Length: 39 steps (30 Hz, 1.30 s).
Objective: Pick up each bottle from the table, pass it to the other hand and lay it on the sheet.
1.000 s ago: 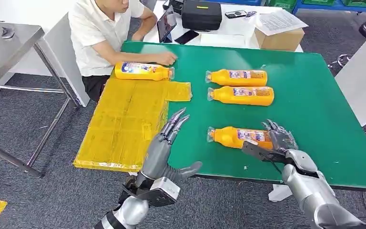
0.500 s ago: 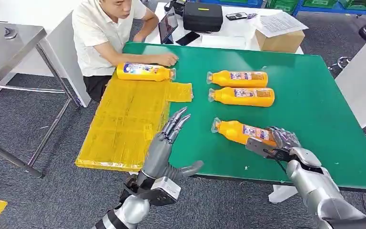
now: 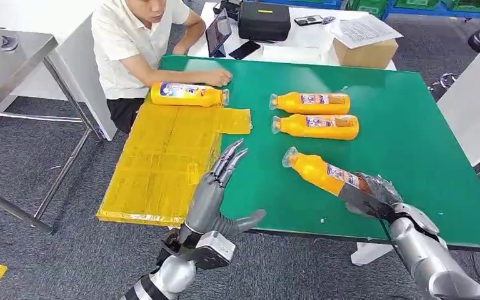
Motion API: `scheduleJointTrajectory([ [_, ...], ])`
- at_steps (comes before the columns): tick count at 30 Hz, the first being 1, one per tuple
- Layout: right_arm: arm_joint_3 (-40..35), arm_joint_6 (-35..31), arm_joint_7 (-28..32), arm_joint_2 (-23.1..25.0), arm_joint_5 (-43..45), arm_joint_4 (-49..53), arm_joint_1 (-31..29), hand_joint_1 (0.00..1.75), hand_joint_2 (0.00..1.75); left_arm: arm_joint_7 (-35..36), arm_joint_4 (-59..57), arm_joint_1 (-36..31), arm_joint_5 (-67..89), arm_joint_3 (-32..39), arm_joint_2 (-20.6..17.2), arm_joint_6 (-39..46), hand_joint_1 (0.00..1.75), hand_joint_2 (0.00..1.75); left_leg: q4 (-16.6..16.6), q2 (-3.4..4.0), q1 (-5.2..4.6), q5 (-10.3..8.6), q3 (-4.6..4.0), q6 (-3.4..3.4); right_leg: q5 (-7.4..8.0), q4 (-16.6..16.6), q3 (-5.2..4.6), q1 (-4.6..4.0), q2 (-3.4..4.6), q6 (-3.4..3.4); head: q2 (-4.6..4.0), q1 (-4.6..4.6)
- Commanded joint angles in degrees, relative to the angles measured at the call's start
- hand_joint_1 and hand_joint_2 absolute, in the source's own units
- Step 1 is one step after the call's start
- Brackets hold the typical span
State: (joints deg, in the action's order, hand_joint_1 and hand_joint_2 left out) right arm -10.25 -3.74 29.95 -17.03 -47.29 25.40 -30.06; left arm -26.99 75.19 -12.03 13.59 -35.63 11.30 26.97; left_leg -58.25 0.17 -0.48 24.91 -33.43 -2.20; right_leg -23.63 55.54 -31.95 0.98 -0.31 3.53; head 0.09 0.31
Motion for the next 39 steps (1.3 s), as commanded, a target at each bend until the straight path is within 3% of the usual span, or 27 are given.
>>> scheduleJointTrajectory([
  [1,3.06,0.22,2.24,4.23,6.48,13.55,14.47,1.75,1.75,-1.07,0.87,3.15,-4.64,5.03,1.84,4.12,0.0,1.75,0.06,-0.03,0.17,0.04,0.11,0.16,-0.02,-0.12,0.13,-0.17,0.0,-0.14,0.0,0.02],
  [4,5.73,2.42,3.76,7.01,14.78,23.36,18.41,1.75,1.75,-1.07,0.34,4.54,-11.84,7.56,3.31,5.49,0.0,1.75,0.08,-0.03,0.21,0.01,0.03,0.2,0.0,-0.14,0.0,-0.21,-0.02,-0.18,0.0,0.0],
  [6,7.22,7.67,0.94,10.26,22.38,31.32,21.22,1.75,1.75,2.33,-1.13,5.45,-27.05,9.16,3.23,-0.2,0.0,1.75,0.12,0.01,0.26,0.0,-0.03,0.24,0.01,-0.13,-0.08,-0.28,0.05,-0.23,0.0,0.02],
  [8,4.39,10.51,2.63,12.73,27.87,37.86,22.64,1.75,1.75,9.69,-4.72,6.53,-40.85,8.86,2.15,-7.49,0.0,1.75,0.16,-0.02,0.29,-0.01,-0.1,0.27,0.0,-0.14,-0.12,-0.3,0.05,-0.27,0.0,0.02],
  [9,2.84,10.07,1.07,13.18,28.43,39.5,22.74,1.75,1.75,8.19,-6.39,6.45,-42.41,8.2,1.46,-8.37,0.0,1.75,0.18,0.26,0.26,0.02,-0.09,0.28,0.02,-0.08,-0.22,-0.27,0.33,-0.29,0.0,-0.02],
  [14,-3.87,13.01,2.66,16.46,36.01,43.93,21.92,1.75,1.75,11.19,-7.82,6.12,-51.86,4.55,-2.29,-18.14,0.0,1.75,0.12,0.25,0.21,-0.05,-0.5,0.31,-0.01,0.04,-0.58,-0.2,0.3,-0.19,0.0,0.0],
  [18,-5.27,12.06,1.99,16.65,38.42,45.0,22.13,1.75,1.75,11.28,-5.75,5.54,-51.05,3.54,-2.81,-17.85,0.0,1.75,0.07,0.08,0.22,-0.15,-1.07,0.34,-0.03,0.18,-1.07,-0.21,0.19,-0.19,0.0,0.0],
  [25,-5.17,11.93,2.05,16.11,38.81,44.81,22.16,1.75,1.75,11.35,-5.68,5.6,-51.04,3.47,-2.83,-17.79,0.0,1.75,0.08,-0.03,0.2,-0.15,-1.2,0.37,-0.01,0.18,-1.18,-0.19,0.09,-0.32,0.0,-0.02],
  [30,-6.62,10.01,1.57,17.19,39.1,44.05,22.49,1.75,1.75,8.92,-4.74,4.31,-45.31,2.27,-2.35,-13.05,0.0,1.75,0.05,-0.05,0.21,-0.16,-1.33,0.37,0.01,0.18,-1.28,-0.2,0.07,-0.32,0.0,0.0],
  [35,-9.53,9.85,0.83,17.28,38.0,38.65,20.33,1.75,1.75,8.01,-2.66,3.66,-41.61,0.65,-3.05,-13.88,0.0,1.75,0.04,0.0,0.23,-0.15,-1.33,0.35,0.04,0.16,-1.3,-0.23,0.11,-0.3,0.0,-0.02],
  [39,-14.49,12.76,-0.61,16.92,35.18,32.61,17.45,1.75,1.75,7.01,-1.97,2.61,-39.57,1.14,-1.39,-13.65,0.0,1.75,0.05,0.08,0.25,-0.12,-1.24,0.38,0.02,0.18,-1.23,-0.24,0.2,-0.34,0.0,-0.02],
])
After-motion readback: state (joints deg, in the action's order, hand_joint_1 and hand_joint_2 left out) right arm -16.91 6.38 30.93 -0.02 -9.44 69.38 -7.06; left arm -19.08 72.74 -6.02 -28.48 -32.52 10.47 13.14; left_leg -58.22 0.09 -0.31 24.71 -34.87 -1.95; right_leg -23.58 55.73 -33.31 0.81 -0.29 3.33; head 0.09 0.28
